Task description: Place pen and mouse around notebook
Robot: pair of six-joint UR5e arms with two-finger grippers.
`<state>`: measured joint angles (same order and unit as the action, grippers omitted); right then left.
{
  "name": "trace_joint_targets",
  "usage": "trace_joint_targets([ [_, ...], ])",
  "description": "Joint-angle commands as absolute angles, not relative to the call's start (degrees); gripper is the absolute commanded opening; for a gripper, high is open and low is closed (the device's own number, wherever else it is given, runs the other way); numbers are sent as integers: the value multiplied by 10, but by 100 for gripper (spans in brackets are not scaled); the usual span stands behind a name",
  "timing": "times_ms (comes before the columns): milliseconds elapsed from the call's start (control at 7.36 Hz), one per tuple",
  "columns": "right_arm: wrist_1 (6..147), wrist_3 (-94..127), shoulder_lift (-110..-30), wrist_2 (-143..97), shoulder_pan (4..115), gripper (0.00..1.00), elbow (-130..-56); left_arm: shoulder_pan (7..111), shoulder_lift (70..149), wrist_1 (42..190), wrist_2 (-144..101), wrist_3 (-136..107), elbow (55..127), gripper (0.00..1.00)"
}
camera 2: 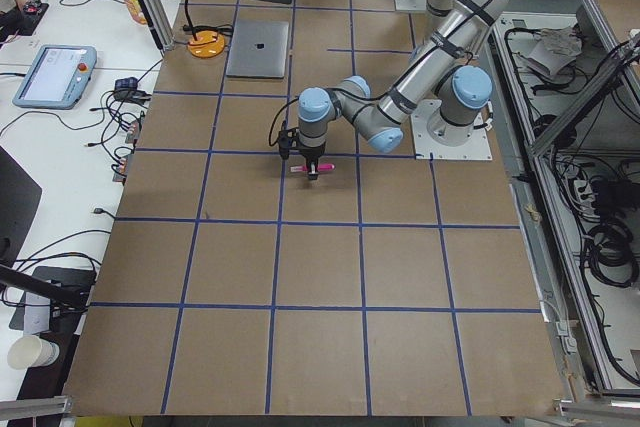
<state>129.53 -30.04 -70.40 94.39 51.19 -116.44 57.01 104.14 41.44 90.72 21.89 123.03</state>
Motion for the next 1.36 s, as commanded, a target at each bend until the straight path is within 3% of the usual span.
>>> trace_joint_targets([
  [0, 1294, -300, -708, 944, 512, 37, -1159, 654, 1012, 457, 907, 25, 1232, 0],
  [543, 1271, -294, -743, 926, 524, 38, -1123, 819, 1004, 453, 922, -306, 1229, 0],
  [951, 1251, -229, -697, 910, 621, 39, -1040, 939, 1032, 459, 911, -561, 1200, 0],
  [1222, 1251, -158, -641, 909, 686, 39, -972, 1036, 1076, 508, 914, -739, 1124, 0],
])
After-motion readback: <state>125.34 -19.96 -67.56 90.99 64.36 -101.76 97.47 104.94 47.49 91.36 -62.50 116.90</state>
